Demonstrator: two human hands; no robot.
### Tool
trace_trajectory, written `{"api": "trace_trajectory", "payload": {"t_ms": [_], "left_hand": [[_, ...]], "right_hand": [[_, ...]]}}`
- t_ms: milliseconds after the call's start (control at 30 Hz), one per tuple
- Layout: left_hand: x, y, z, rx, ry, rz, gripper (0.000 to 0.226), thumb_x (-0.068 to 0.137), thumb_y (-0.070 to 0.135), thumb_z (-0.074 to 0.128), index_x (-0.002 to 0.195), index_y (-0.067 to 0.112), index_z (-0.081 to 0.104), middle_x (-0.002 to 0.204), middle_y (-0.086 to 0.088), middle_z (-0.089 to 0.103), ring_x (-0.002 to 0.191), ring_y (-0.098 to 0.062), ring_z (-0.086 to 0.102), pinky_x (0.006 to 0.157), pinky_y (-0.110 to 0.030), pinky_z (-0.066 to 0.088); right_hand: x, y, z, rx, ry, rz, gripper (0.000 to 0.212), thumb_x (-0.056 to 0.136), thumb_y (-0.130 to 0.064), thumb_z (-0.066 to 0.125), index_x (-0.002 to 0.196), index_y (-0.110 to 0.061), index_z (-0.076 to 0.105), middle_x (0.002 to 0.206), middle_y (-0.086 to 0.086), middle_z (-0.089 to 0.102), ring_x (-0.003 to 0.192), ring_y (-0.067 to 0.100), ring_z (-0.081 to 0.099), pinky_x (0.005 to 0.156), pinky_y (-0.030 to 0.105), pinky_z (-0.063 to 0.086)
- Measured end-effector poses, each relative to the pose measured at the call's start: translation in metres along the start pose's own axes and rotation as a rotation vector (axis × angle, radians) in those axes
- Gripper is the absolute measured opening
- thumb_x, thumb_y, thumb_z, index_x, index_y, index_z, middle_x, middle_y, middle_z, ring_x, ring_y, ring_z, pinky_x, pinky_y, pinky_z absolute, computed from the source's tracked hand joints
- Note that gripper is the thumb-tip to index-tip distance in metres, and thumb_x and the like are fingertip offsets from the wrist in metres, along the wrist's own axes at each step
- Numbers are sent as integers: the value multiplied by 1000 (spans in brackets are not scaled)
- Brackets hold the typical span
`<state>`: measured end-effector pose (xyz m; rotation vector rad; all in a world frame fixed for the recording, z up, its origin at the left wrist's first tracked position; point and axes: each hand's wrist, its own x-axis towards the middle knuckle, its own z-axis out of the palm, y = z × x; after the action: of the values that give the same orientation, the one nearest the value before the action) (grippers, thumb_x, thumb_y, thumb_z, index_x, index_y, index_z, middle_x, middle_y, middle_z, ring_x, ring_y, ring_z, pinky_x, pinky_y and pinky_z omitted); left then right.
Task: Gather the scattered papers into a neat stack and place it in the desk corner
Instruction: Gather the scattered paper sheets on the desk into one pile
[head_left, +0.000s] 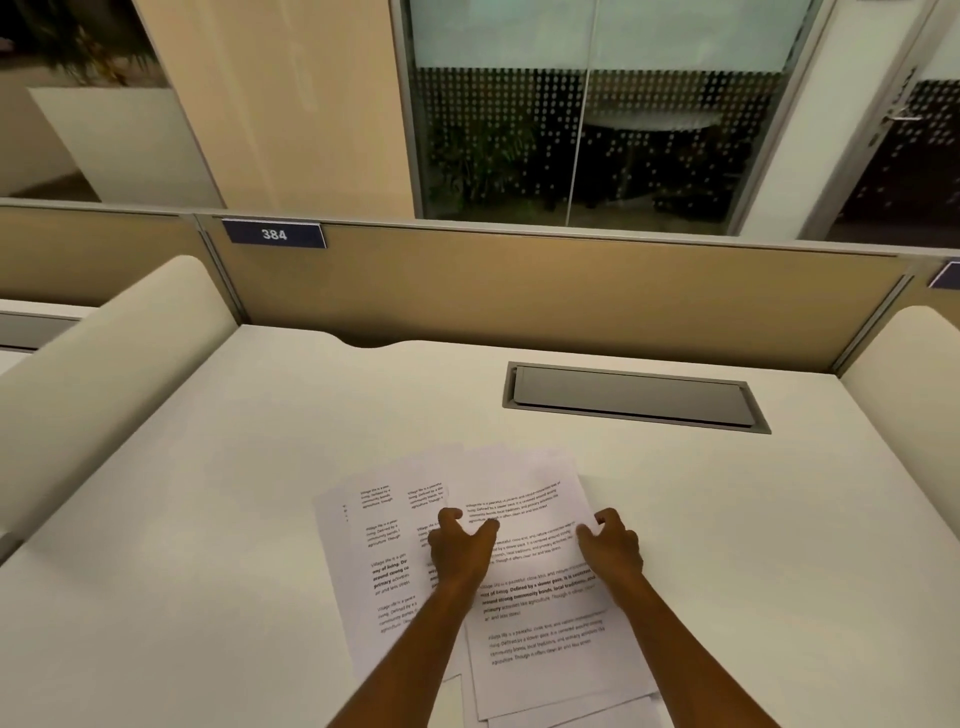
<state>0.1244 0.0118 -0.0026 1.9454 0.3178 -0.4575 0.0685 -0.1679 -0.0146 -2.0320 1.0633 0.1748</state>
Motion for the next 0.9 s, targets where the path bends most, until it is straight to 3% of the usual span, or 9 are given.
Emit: {"api": "trace_trajectory", "payload": {"t_ms": [267, 467, 700, 833, 900], "left_hand": [[7, -3, -6, -122, 13, -32, 64, 83, 35, 71, 134, 17, 37, 136, -16, 48, 105, -24, 48, 87, -35, 42], [9, -4, -7, -181, -25, -91, 64, 83, 36, 70, 135, 19, 37, 137, -15, 49, 116, -31, 54, 99, -48, 50], [11, -14, -21, -297, -2, -163, 63, 83, 36, 70, 133, 20, 36, 123, -11, 55, 101, -28, 59, 90, -43, 53], [9, -15, -29, -346, 30, -142, 62, 84, 32, 71, 133, 22, 33, 119, -9, 59, 87, -23, 66, 71, -38, 57], [8, -14, -34, -367, 45, -138, 66, 84, 30, 71, 135, 21, 29, 122, -10, 60, 94, -27, 67, 78, -42, 59]], "right_hand": [[-1, -3, 2, 113, -6, 15, 55, 88, -37, 62, 132, -10, 44, 123, 12, 60, 103, 28, 62, 75, 31, 48], [0, -2, 1, 62, -2, 35, 54, 84, -43, 65, 124, -8, 56, 120, 10, 66, 111, 32, 62, 94, 43, 53], [-4, -18, 13, 25, -59, -24, 56, 82, -42, 68, 125, -9, 55, 121, 9, 66, 111, 30, 63, 96, 42, 52], [-9, -28, 23, 7, -88, -82, 56, 83, -42, 68, 126, -9, 54, 122, 9, 65, 112, 30, 62, 98, 41, 51], [-12, -33, 29, 8, -101, -108, 56, 83, -41, 68, 127, -9, 54, 122, 8, 66, 111, 29, 63, 97, 40, 51]]}}
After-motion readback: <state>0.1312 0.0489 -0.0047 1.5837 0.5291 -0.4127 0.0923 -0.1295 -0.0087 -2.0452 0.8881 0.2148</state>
